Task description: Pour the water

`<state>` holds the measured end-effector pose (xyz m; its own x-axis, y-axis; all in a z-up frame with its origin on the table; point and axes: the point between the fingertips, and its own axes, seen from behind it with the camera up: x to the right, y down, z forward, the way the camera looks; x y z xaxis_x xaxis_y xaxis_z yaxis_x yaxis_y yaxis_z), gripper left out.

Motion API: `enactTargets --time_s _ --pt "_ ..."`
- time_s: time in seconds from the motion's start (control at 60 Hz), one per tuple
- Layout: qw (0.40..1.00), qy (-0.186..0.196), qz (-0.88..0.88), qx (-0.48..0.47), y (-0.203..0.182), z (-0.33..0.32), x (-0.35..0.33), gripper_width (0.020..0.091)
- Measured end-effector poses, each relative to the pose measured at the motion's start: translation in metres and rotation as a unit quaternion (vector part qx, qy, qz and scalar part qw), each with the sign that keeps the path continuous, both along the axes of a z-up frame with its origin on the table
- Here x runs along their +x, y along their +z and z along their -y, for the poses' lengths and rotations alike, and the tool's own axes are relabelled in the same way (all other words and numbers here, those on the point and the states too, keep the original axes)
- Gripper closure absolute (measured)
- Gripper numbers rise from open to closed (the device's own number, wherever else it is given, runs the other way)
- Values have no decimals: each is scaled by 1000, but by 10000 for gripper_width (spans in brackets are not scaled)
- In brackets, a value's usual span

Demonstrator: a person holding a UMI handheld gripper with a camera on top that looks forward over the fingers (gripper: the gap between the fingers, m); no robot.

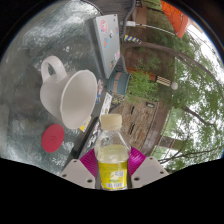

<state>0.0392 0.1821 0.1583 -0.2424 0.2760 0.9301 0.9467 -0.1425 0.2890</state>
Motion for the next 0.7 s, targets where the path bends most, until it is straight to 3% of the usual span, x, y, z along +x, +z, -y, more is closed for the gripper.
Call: enactTargets --time_s 0.217,0.433,0.517,0.6,0.7 --pt "980 46 191 -39 1 -8 -28 747" --pt "973 40 217 -69 -9 5 -24 747" --pt "989 15 129 -64 -10 7 -21 747" --pt "999 -27 -44 -18 12 12 -26 741" --pt "946 -53 -320 26 29 5 -45 742"
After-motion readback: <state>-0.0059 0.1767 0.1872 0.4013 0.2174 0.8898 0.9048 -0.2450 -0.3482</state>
